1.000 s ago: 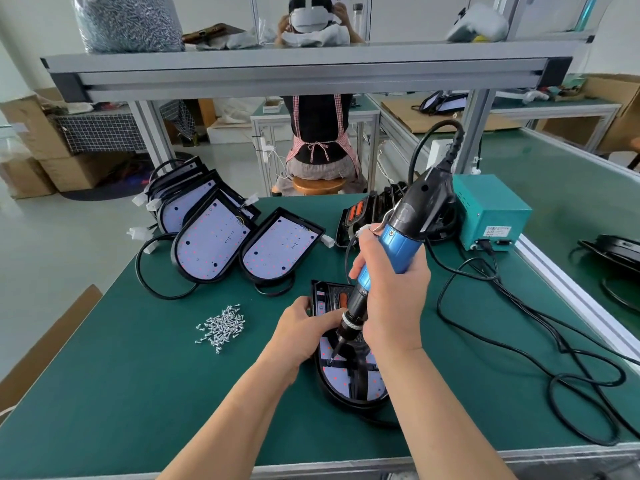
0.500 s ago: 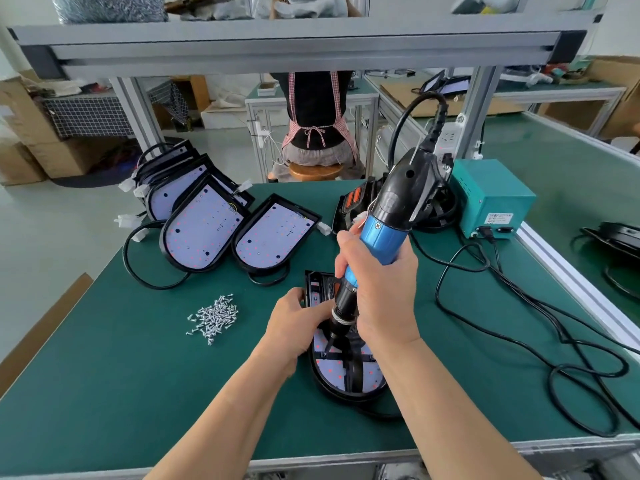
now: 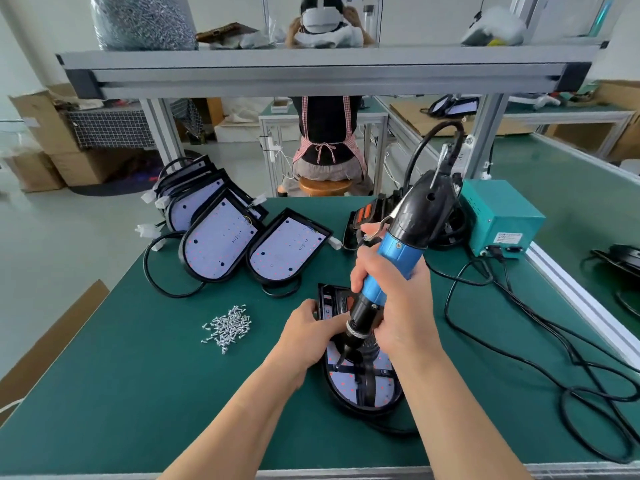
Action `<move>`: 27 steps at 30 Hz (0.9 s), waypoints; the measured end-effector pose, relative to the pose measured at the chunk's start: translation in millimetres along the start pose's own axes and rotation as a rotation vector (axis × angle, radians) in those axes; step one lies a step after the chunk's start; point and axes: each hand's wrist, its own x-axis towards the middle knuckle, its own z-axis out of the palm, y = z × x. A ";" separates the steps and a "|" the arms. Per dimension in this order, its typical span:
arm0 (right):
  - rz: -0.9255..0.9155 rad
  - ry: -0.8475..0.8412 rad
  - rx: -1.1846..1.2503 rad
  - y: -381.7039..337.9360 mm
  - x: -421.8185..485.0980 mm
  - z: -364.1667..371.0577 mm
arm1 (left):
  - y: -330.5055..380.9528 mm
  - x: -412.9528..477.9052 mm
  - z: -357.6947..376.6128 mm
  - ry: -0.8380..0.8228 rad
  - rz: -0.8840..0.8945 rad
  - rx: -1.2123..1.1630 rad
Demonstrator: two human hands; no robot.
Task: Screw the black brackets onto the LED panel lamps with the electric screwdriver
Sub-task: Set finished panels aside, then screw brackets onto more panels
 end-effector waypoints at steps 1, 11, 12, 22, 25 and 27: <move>-0.018 -0.012 0.003 -4.3 1.6 0.0 | -1.1 0.8 -0.5 -0.001 -0.002 -0.004; 0.150 0.421 0.367 -11.7 25.1 -54.5 | -8.3 1.6 -2.1 -0.039 -0.033 -0.074; 0.185 0.480 0.409 -5.8 24.5 -64.4 | -8.7 1.7 -2.1 -0.032 -0.039 -0.071; 0.313 0.554 0.519 37.2 12.0 -109.0 | -5.5 2.9 -12.1 0.052 0.014 0.056; 0.326 0.550 0.532 39.5 12.7 -109.1 | -2.6 13.0 -37.8 0.370 0.122 0.227; 0.329 0.550 0.534 40.6 12.4 -109.4 | -0.7 24.3 -68.3 0.556 0.152 0.468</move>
